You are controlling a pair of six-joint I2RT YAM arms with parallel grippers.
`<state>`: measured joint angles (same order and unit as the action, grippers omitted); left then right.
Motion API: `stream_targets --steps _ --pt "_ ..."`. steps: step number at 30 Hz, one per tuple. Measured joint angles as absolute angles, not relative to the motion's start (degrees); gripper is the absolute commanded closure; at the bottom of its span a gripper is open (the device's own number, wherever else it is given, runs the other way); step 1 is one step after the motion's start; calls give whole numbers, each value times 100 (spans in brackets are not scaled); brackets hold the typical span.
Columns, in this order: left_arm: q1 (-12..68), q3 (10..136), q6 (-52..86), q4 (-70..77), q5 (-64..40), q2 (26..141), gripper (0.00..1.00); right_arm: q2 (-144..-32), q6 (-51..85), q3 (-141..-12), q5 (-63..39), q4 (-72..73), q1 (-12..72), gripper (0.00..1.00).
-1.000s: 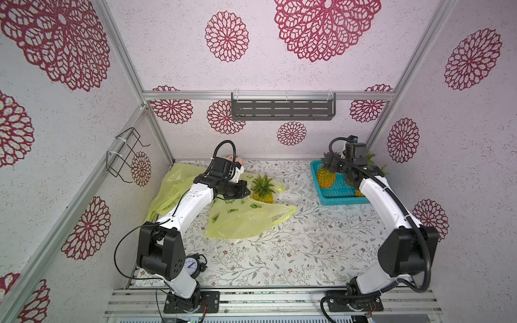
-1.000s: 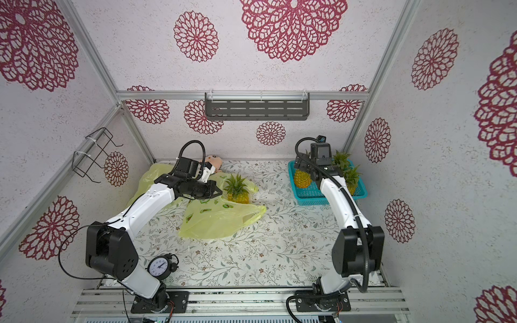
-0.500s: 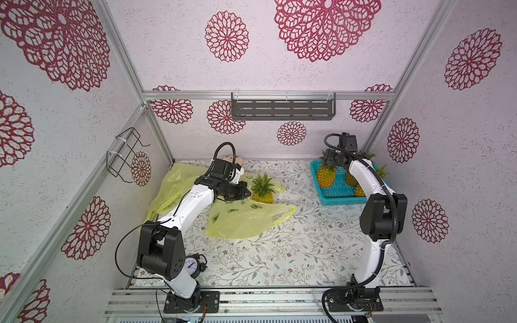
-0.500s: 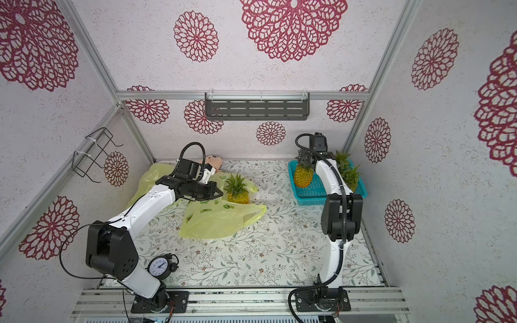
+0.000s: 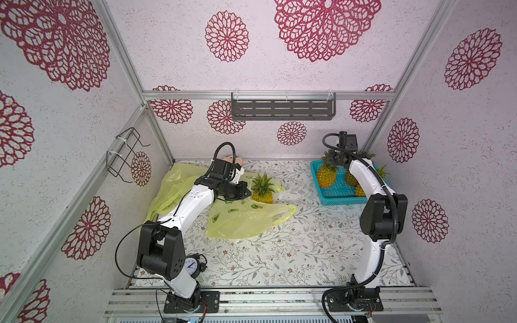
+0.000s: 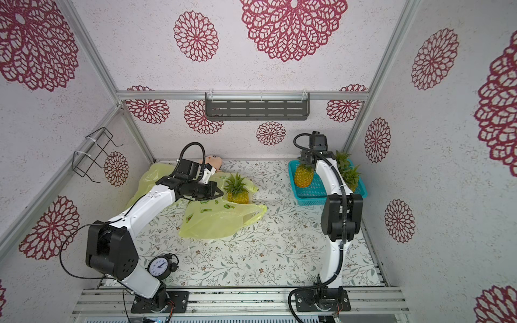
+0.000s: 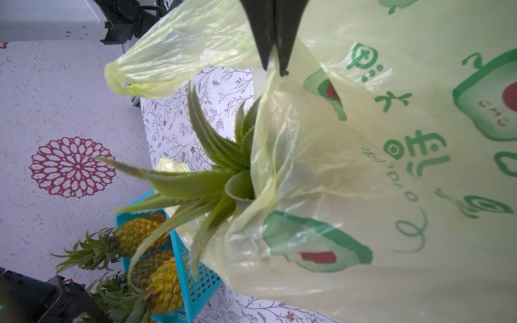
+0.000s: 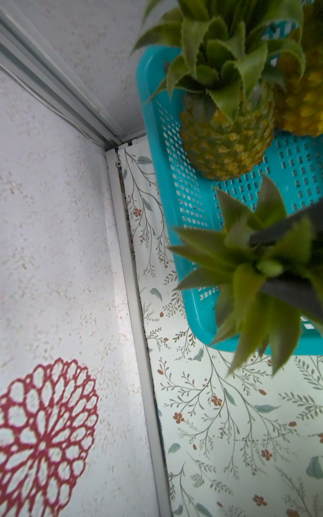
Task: Place the pineapple into a plastic bag & tie a knot
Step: Pick up the pineapple from the basket, then place the pineapple in the plastic bag.
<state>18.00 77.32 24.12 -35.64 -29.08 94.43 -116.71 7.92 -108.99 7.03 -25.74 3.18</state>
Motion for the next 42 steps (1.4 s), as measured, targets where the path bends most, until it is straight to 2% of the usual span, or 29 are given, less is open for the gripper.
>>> stream_targets --steps 7,11,22,27,34,42 --pt "1800 7732 2410 -3573 -2856 9441 100 -11594 764 -10895 661 -2609 320 100" --pt "1800 7732 2405 -3588 -2840 9432 100 -11198 902 -10809 480 -2768 320 100" --pt "1800 7732 2405 -3566 -2858 9417 100 -8444 1251 -9898 -246 -2873 482 100" --pt "1800 7732 2403 -3535 -2917 9408 100 -7732 1385 -9216 -336 -2847 1050 100" --pt "1800 7594 2412 -3371 -3026 9297 100 -7483 1527 -8051 -204 -2823 2099 100" --pt "1800 7251 2534 -3081 -3155 9236 100 -7164 1627 -7271 -346 -2803 2663 100"
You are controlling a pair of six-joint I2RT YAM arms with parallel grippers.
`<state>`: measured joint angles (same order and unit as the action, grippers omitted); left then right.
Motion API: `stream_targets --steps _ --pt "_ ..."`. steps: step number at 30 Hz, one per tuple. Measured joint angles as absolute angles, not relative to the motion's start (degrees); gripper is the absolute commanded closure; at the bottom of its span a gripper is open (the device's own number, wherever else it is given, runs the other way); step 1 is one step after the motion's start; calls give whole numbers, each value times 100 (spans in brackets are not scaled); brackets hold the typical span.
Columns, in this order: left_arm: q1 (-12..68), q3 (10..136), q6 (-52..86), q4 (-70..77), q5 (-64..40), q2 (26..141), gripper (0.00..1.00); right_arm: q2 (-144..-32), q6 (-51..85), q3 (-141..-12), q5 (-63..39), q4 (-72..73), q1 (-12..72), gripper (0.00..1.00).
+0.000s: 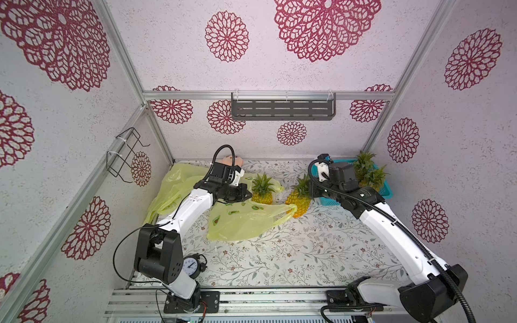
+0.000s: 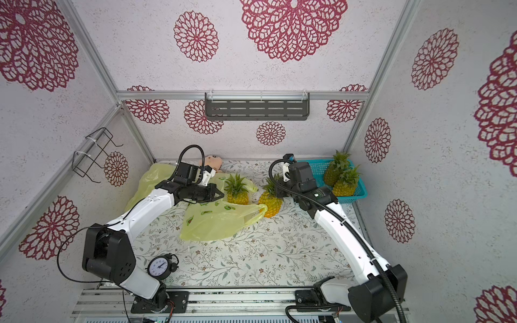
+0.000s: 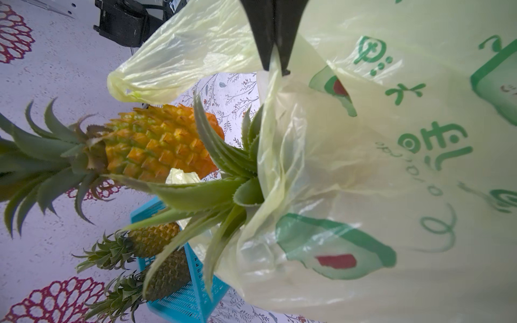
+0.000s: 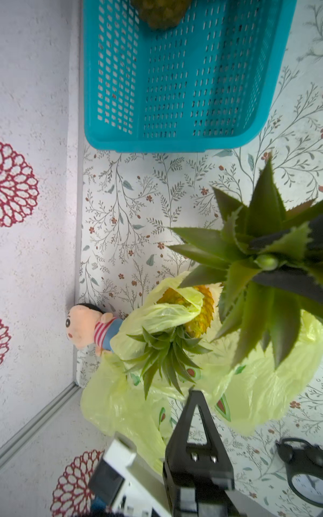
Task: Place the pineapple into a plastic bag & tie a knot
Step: Place the pineapple in the plastic bag.
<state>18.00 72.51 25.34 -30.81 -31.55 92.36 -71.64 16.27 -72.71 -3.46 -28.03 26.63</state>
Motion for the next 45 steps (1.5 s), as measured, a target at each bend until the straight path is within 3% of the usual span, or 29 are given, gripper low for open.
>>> stream_targets --steps 10,21,29,36,45 --pt "1800 7083 2530 -3074 -3190 8862 100 -6775 1872 -6493 -1210 -1435 3186 100" --pt "1800 7083 2488 -3127 -3262 8674 100 -6508 1317 -5813 -556 -821 3605 100" --pt "1800 7083 2493 -3124 -3301 8674 100 -6390 1160 -5763 -1262 -373 3623 100" --pt "1800 7083 2493 -3124 -3297 8674 100 -6663 1153 -5861 -1863 -355 3634 100" --pt "1800 7087 2491 -3127 -3288 8674 100 -7019 685 -6141 -1413 -1050 3660 100"
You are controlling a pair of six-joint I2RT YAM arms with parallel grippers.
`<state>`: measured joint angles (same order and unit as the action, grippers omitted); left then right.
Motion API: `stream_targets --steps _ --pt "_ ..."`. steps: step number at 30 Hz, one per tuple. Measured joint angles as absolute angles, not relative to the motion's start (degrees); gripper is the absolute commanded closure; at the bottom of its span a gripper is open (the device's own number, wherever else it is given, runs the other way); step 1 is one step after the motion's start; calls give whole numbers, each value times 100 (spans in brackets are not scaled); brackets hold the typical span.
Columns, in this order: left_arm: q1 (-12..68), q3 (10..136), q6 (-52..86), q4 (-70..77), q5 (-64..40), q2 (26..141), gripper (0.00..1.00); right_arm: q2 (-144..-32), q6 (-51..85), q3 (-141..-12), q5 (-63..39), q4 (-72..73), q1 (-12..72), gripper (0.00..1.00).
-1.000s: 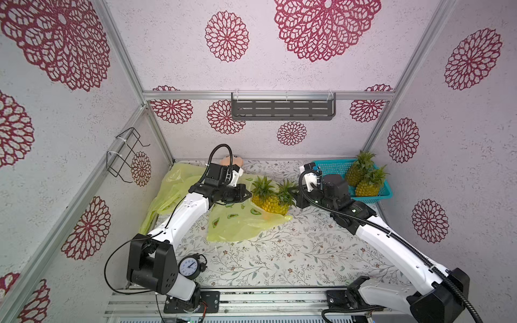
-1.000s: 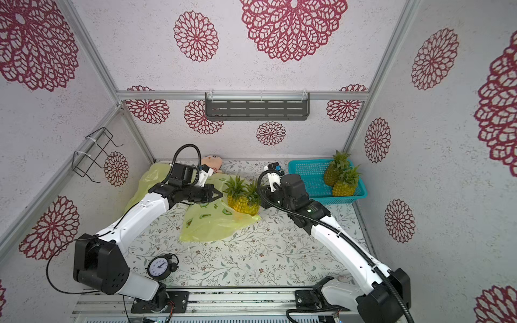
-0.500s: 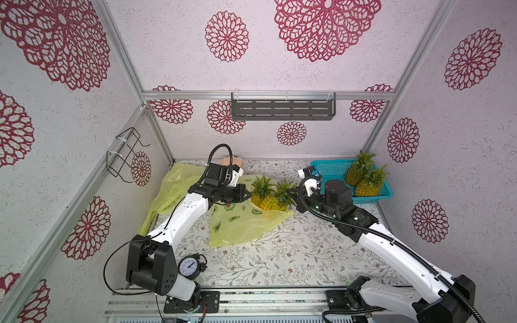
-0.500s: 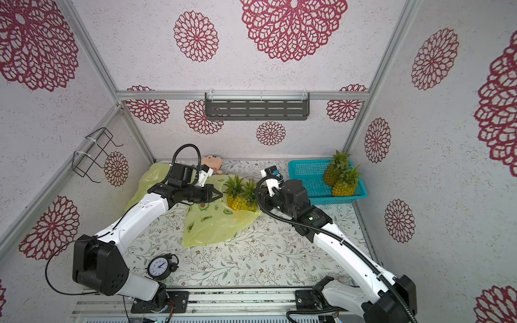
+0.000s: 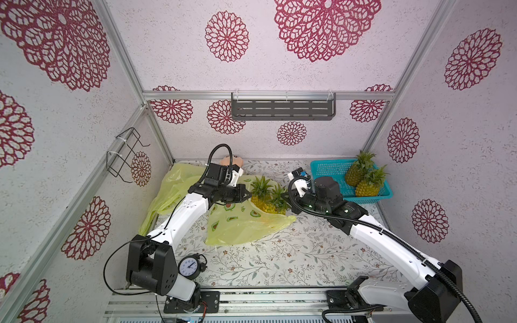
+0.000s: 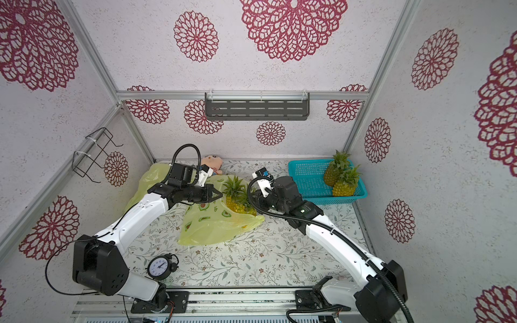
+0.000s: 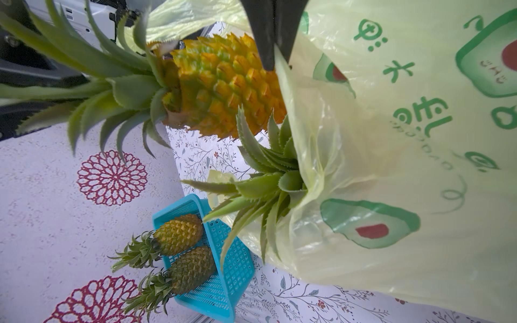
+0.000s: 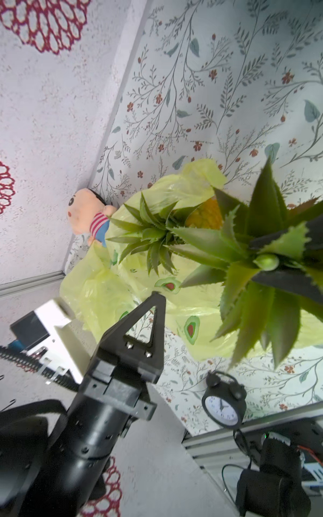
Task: Place the pineapple into a plastic bag & tie a knot
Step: Place the pineapple in the plastic bag.
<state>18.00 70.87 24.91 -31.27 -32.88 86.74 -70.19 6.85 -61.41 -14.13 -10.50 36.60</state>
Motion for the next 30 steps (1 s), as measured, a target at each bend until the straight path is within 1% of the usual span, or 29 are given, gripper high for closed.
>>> stream_targets --steps 12,23,30 --pt "1798 7142 2488 -3164 -3273 8674 100 -7041 644 -6252 -1964 -746 3684 100" --pt "1782 7185 2491 -3173 -3247 8674 100 -7675 344 -6239 -1664 -790 3822 100" --pt "1769 7185 2491 -3173 -3251 8667 100 -7703 882 -6237 -1997 -331 3828 100"
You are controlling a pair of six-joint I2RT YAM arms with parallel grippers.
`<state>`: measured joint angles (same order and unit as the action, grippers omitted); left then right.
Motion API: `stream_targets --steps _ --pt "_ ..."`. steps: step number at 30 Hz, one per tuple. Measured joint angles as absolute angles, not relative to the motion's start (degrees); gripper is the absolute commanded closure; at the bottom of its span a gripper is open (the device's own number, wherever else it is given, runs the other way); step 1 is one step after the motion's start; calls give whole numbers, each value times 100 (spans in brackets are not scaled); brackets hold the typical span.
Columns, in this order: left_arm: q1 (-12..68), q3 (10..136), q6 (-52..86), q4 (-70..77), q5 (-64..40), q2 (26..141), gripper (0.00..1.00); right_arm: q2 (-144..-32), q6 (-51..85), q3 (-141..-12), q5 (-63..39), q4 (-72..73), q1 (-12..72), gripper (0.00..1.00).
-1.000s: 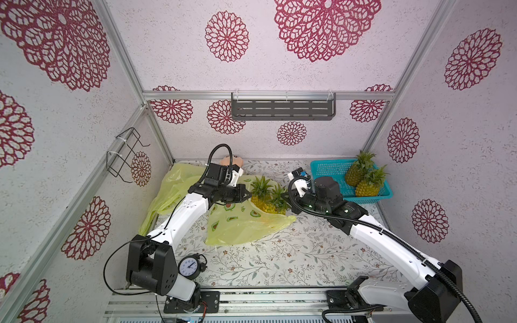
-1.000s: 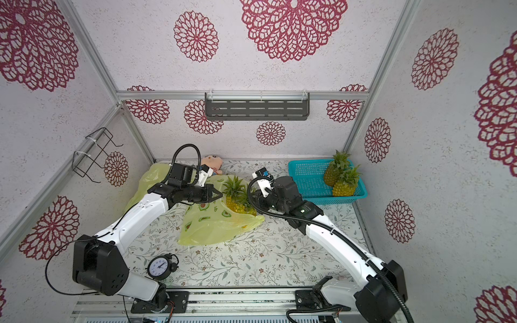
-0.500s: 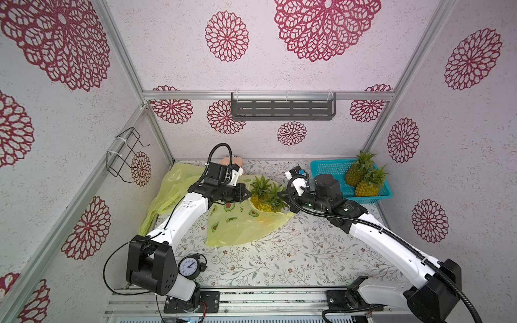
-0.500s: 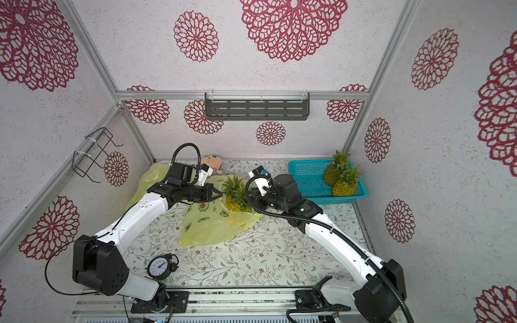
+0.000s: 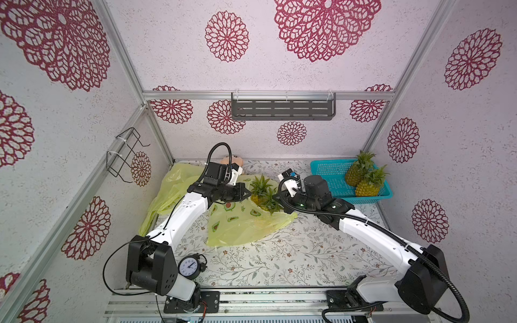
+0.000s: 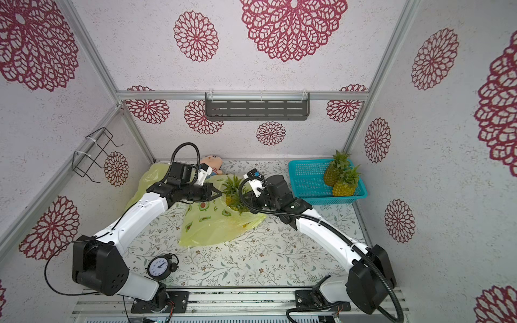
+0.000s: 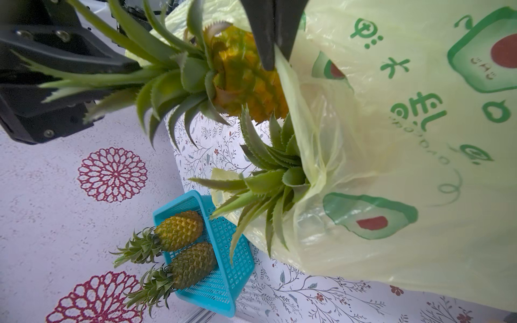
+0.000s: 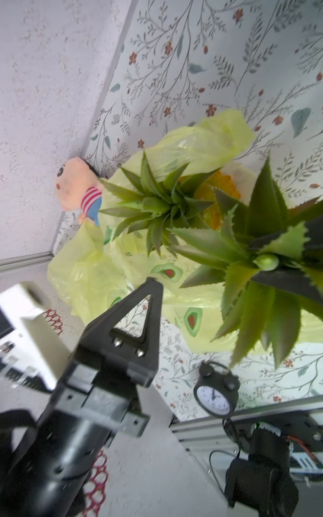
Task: Place the pineapple into a plastic bag & tie a knot
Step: Place the pineapple in the plastic bag, then adjust the plastic bag at the center of the board.
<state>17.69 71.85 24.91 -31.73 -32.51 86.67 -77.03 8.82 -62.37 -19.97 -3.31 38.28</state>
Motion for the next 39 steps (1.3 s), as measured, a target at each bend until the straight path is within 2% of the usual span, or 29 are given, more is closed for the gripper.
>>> stream_targets --steps 6,14,15,16,17,20,22,24,26,31,36,39 --pt "1765 7185 2495 -3173 -3242 8659 100 -7926 1011 -6237 -2102 89 3972 100" --pt "1702 7181 2515 -3208 -3197 8562 100 -8746 373 -6379 -1708 -5 4471 100" --pt "1695 7181 2515 -3205 -3177 8536 100 -8825 307 -6525 -1671 -119 4504 95" --pt "1691 7172 2515 -3205 -3148 8503 98 -8892 239 -6646 -1664 -224 4525 84" --pt "1684 7159 2515 -3205 -3111 8466 91 -8952 193 -6761 -1651 -338 4539 71" --pt "1667 7122 2521 -3227 -2976 8326 69 -9015 183 -6991 -1640 -528 4547 49" --pt "1645 7118 2519 -3234 -2827 8206 55 -8952 250 -7063 -1601 -543 4547 37" --pt "1619 7113 2554 -3251 -2644 8040 44 -8792 329 -7061 -1485 -545 4545 29" --pt "1594 7109 2574 -3275 -2416 7841 31 -8530 416 -7011 -1332 -519 4515 24" --pt "1634 7109 2515 -3444 -1938 7404 12 -7588 716 -6650 -882 -425 4252 17" --pt "2305 7124 2244 -3653 -1378 7072 1 -7057 1282 -6143 -698 -279 3371 13" --pt "3030 7266 2036 -3874 -1059 7057 2 -6980 1640 -5795 -609 -290 2875 10"
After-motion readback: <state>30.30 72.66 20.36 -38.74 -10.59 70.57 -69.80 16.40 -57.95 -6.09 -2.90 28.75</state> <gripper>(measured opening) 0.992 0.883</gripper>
